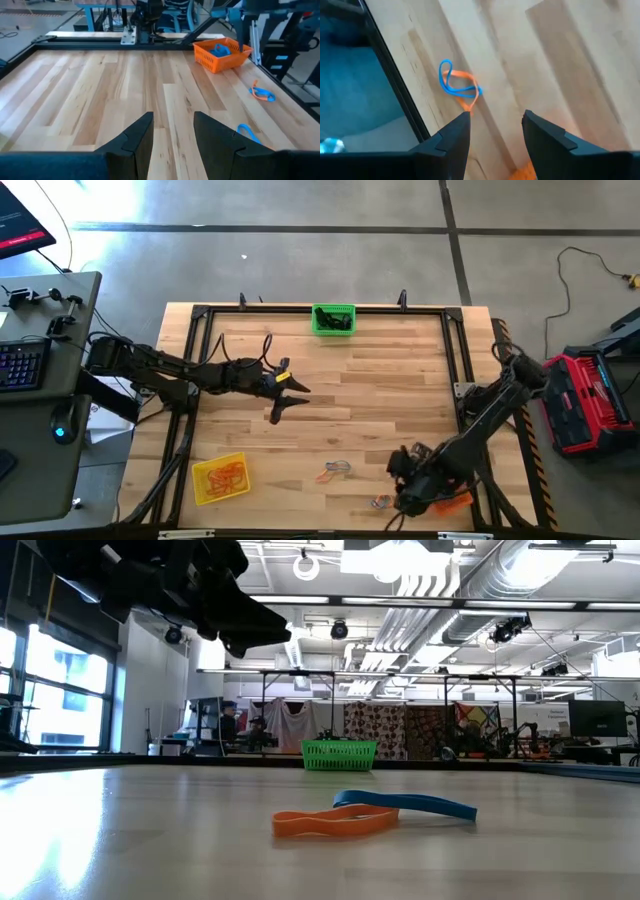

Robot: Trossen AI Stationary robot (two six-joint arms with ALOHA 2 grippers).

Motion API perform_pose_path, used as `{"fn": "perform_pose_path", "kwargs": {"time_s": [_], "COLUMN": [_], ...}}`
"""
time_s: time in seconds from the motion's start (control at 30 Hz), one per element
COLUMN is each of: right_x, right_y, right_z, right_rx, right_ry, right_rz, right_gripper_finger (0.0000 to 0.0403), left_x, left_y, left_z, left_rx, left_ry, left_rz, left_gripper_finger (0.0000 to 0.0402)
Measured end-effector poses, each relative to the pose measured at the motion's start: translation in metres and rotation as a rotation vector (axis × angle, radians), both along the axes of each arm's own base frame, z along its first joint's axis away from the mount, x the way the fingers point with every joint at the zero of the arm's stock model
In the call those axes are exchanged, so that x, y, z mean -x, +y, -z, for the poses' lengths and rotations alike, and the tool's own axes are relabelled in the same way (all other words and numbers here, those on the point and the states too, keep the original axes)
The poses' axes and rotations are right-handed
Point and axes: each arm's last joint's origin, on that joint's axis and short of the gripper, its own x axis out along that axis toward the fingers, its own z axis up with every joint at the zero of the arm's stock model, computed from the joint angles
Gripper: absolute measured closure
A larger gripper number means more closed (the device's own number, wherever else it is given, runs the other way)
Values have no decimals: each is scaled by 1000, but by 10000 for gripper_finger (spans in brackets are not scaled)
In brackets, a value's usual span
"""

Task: Sort rubber bands into baskets
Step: Put the orange rubber band into the yellow bin

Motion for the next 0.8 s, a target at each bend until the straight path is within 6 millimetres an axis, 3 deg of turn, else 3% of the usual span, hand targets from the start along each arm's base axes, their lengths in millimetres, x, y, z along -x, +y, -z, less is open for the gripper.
{"fn": "perform_pose_path", "kwargs": {"time_s": [0.33,0.53,0.8], "right_x": [-23,-32,-32], "right_y": [20,30,31], "right_z": [50,69,81], "right_rx": [-40,-55,-43], "right_ry": [114,100,157], "right_rz": [-112,-176,-206], "right_gripper_finger": [234,240,329], "left_x": [1,1,1], "left_y": [0,0,0], "left_z": [3,3,3], "left_rx": [-10,-7,-8], "left_ry": [27,27,27], "left_rz": [-9,-9,-9], "left_gripper_finger": [268,268,268]}}
